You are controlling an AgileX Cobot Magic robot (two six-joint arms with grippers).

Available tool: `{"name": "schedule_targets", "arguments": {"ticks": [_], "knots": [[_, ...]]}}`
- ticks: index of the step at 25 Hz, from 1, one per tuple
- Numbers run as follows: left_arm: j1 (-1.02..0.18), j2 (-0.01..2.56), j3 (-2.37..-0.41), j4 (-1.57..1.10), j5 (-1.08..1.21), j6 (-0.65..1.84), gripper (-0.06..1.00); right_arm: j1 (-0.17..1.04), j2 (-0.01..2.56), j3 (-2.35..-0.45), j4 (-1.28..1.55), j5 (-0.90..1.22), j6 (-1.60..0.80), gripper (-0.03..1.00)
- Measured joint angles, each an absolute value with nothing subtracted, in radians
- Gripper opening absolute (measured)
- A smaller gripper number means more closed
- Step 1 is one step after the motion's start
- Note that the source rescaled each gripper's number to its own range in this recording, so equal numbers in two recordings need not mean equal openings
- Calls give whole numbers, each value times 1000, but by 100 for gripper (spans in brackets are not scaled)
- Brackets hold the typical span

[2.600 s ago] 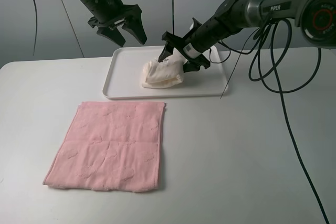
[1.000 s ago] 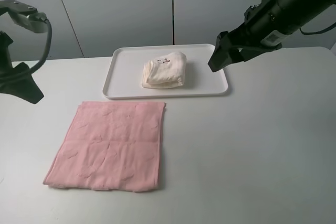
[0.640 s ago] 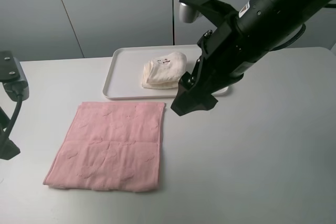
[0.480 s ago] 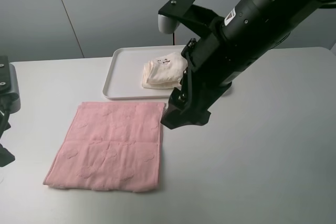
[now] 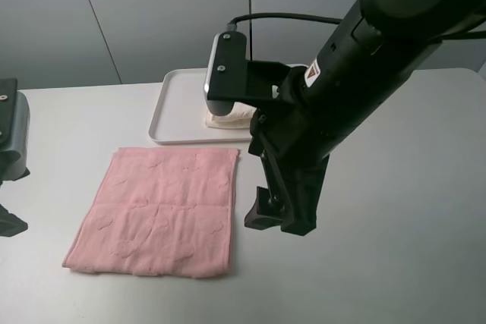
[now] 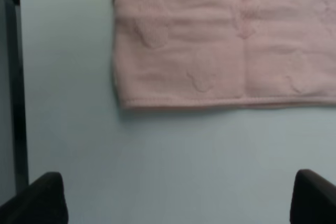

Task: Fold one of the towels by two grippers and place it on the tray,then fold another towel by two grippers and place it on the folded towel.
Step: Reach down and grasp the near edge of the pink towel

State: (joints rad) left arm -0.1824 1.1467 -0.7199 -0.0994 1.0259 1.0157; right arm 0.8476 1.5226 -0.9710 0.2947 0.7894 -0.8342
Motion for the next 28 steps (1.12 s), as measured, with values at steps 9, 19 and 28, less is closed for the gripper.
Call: {"name": "schedule_targets", "arguments": {"ticks": [9, 19, 28], "knots": [[-184, 1225, -628, -13, 920, 1059, 92, 876, 1718, -971, 272, 719, -812, 92], [-184, 1294, -517, -42, 772, 1189, 92, 1024, 1789, -971, 217, 624, -801, 92], [-254, 1394, -493, -44, 642, 1206, 92, 1026, 1831, -1032, 196, 629, -744, 92]]}}
